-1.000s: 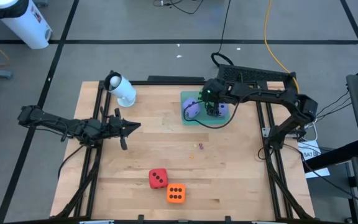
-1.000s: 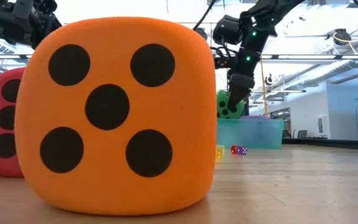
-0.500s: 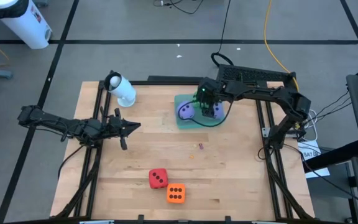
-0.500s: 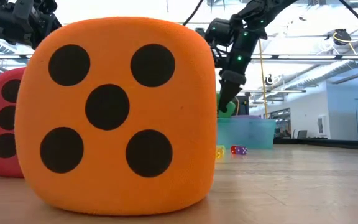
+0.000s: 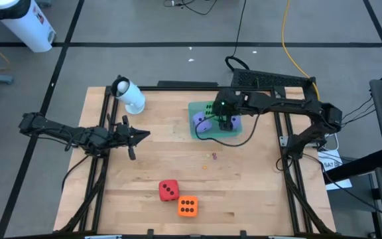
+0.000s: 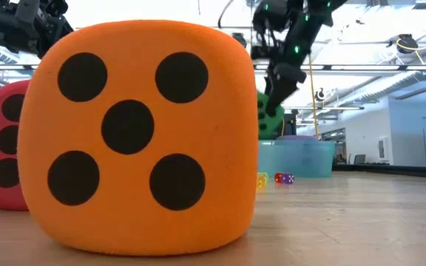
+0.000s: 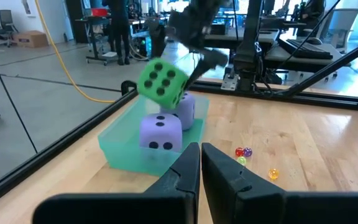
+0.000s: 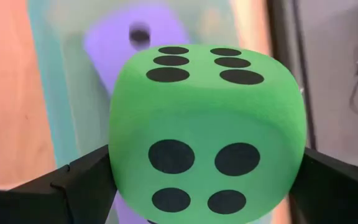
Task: Pick & Place Dice
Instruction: Put the big green dice into the green bin
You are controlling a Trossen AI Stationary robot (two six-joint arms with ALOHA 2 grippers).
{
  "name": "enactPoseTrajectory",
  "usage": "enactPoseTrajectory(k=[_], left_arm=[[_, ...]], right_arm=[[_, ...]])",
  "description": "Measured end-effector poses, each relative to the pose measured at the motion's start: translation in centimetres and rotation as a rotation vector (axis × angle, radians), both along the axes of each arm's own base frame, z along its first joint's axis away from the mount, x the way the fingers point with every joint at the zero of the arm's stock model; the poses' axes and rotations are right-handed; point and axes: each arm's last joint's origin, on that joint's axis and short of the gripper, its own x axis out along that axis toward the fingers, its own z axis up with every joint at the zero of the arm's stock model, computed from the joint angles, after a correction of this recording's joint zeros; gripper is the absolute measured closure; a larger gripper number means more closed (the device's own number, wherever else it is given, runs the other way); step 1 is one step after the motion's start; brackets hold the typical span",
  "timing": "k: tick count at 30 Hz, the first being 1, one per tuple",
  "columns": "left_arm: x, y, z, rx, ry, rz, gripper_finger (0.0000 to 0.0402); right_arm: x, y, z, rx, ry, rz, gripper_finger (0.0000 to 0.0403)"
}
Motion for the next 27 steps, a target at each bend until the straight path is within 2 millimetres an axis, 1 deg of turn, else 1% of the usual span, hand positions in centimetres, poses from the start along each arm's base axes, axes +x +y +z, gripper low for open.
enactPoseTrajectory(k=[2,7,9,12,15,18,23,27], left_arm=[[0.0,0.0,0.0,0.000,0.000,0.000,0.0373],[0.0,0.0,0.0,-0.007,-0.002,0.001,0.0373],[0.0,0.0,0.0,-0.007,-0.002,0.000,0.0373],[0.0,0.0,0.0,-0.007,-0.003,0.001,0.0373],[0.0,0.0,0.0,-0.003,-0.002,0.000,0.0373],[0.0,0.0,0.0,-0.005,-0.003,0.000,0.0373],[0.0,0.0,0.0,-0.007,-0.003,0.000,0.0373],[0.0,0.0,0.0,-0.006,-0.001,0.000,0.0373]], right_arm=[[0.4,0.8,0.7,-0.026,-0.015,0.014,0.0010],[0.8,2.4,1.0,-0.032,0.018,0.069,0.0010],[0.8,2.6,0.9,0.007,0.049,0.051,0.0010],[0.2,2.6,0.4,0.060,0.116,0.023,0.0010],[0.8,2.4,0.0,0.047,0.115,0.013,0.0010],[1.2,2.3,-1.0,0.050,0.155,0.011,0.0010],[2.5,1.8,-3.5,0.069,0.224,0.003,0.0010],[3.2,1.6,-5.5,0.096,0.289,0.012,0.0010]])
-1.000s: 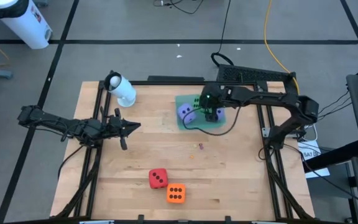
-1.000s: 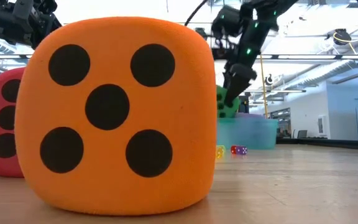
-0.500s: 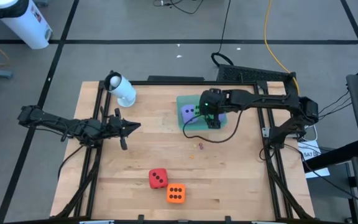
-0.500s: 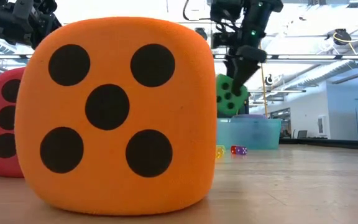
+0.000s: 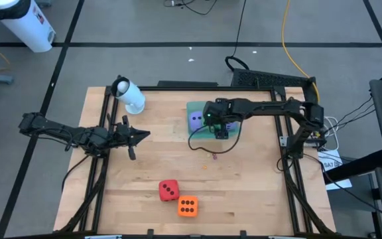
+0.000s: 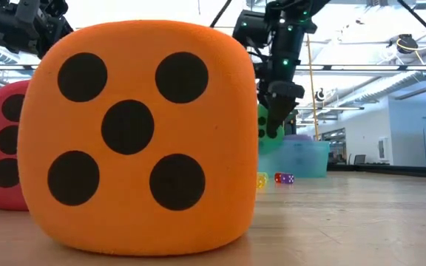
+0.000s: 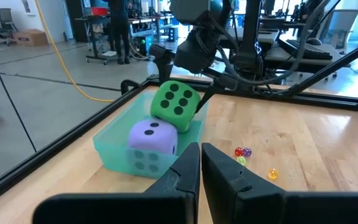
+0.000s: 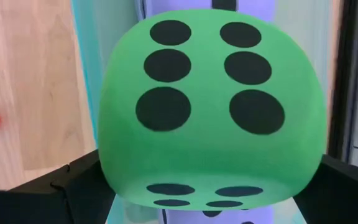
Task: Pick & Place Dice
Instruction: Put the big green dice into the green bin
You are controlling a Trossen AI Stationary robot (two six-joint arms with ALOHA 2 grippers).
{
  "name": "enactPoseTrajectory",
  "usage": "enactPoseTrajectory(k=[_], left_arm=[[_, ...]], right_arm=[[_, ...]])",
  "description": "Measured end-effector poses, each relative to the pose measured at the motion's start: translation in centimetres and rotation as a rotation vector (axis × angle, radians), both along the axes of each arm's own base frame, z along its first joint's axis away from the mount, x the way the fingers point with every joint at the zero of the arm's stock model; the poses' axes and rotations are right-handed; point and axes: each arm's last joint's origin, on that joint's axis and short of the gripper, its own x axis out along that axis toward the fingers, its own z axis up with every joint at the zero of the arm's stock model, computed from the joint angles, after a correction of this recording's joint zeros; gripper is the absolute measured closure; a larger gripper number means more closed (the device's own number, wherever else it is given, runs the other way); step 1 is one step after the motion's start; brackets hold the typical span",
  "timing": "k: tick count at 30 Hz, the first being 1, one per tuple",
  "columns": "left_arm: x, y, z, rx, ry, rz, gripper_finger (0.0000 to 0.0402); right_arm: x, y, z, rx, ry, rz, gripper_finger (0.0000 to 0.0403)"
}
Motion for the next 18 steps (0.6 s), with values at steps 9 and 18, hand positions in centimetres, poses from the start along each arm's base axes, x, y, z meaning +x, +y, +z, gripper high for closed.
enactPoseTrajectory(k=[9,18], left_arm=[[0.0,0.0,0.0,0.000,0.001,0.000,0.0373],[0.0,0.0,0.0,-0.001,0.001,0.000,0.0373]], right_arm=[[0.1,-0.1,0.3,-0.020,-0.042,-0.042,0.0007],[-0.7,0.1,1.8,0.012,-0.102,-0.072,0.0003]])
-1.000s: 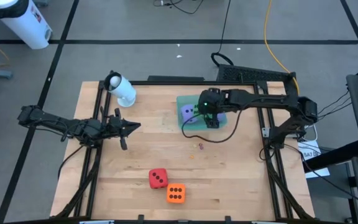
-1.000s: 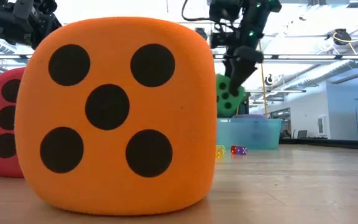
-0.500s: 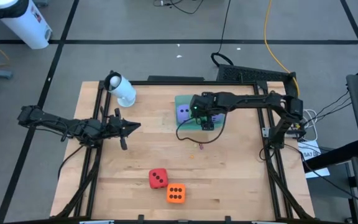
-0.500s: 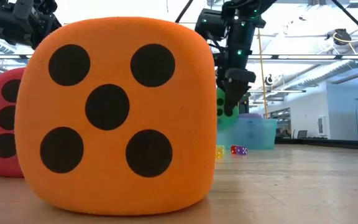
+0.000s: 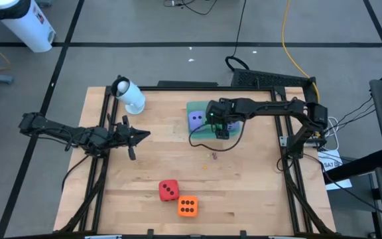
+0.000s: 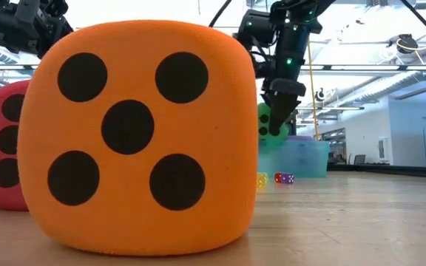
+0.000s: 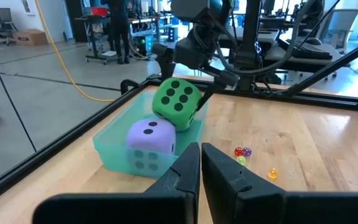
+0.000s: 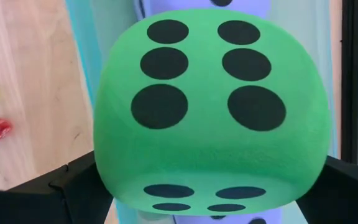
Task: Pick & Place Dice
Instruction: Put the big green dice into the green bin
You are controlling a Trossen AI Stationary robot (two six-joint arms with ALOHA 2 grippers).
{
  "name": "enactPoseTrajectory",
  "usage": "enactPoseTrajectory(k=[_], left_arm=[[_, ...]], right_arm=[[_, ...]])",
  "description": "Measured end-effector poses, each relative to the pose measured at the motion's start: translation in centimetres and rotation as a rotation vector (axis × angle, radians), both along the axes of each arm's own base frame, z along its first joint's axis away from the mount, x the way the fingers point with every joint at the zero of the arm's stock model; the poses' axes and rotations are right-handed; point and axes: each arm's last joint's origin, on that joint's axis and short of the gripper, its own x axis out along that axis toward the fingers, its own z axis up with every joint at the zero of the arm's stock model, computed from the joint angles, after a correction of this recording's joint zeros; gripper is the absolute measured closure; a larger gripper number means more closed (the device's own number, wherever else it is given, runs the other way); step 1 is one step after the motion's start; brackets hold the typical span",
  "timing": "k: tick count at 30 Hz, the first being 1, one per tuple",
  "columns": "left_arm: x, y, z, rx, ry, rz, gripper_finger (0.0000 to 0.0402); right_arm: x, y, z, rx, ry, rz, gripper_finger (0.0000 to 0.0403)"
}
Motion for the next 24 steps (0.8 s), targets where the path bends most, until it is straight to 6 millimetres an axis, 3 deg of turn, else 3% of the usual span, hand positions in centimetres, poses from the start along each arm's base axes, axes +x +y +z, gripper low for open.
enactPoseTrajectory(k=[17,24], left_arm=[[0.1,0.0,-0.1,-0.045,-0.005,0.005,0.0373],[2.5,0.0,-0.5,-0.057,0.003,0.032,0.0396]], right_arm=[[0.1,-0.5,0.3,0.047,-0.056,-0.036,0.0003],[0.6,-0.4,-0.1,-0.003,-0.089,0.071,0.0003]])
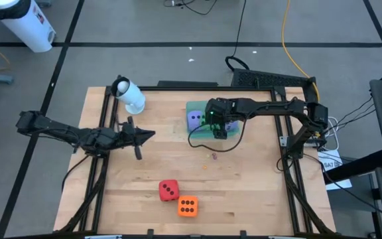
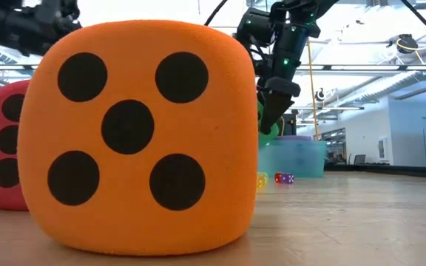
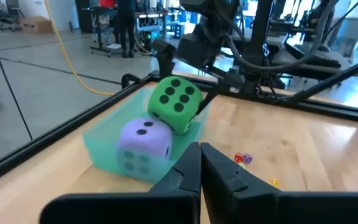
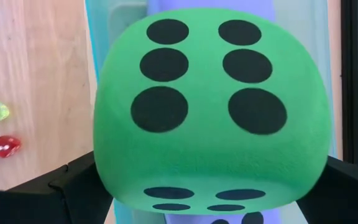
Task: Pick & Place Dice
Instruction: Put the big green dice into the green bin
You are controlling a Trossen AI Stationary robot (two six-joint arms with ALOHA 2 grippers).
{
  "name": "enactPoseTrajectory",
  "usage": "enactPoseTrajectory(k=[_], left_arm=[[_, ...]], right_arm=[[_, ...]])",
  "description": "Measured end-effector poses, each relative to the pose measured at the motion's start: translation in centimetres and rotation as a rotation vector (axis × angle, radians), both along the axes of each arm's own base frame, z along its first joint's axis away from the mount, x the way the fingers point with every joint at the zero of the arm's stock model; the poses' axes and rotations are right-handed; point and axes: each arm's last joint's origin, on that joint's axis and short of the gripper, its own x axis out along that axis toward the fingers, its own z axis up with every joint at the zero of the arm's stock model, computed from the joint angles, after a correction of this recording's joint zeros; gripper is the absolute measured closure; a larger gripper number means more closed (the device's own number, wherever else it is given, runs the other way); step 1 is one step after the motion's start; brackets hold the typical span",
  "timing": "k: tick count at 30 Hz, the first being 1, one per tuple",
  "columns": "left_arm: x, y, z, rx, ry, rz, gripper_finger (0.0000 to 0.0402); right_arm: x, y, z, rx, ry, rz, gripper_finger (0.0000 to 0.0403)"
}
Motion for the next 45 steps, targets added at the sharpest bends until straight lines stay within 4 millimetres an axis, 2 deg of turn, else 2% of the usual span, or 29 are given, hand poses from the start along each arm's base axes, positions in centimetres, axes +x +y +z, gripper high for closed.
enactPoseTrajectory(k=[4,9,13,20,24,28,32,45], left_arm=[[2.7,0.2,0.5,0.012,0.018,0.001,0.0397],[6.9,0.7,0.7,0.021,0.060,0.048,0.0394],[10.5,1.2,0.5,0.055,0.051,0.017,0.0398],[17.2,4.3,0.8,0.030,0.040,-0.057,0.0398],[19.8,6.3,0.6,-0.041,0.089,-0.062,0.0399],[21.3,7.4,0.3,-0.072,0.097,-0.053,0.0399],[22.0,8.1,0.0,-0.109,0.094,-0.036,0.0399],[21.6,10.1,-0.6,-0.192,0.143,-0.058,0.0398]], right_arm=[[-0.1,0.0,-0.2,-0.003,0.010,0.010,0.0003],[-0.1,0.0,-0.2,-0.005,0.010,0.017,0.0003],[0.0,0.1,-0.2,-0.014,0.011,0.038,0.0003],[0.1,0.3,-0.1,-0.008,0.006,0.066,0.0003],[0.1,0.3,-0.1,0.006,-0.002,0.077,0.0003],[0.2,0.3,-0.1,0.016,-0.015,0.086,0.0003],[0.6,0.3,0.1,0.031,-0.060,0.104,0.0003],[1.3,0.3,0.5,0.032,-0.144,0.186,0.0003]])
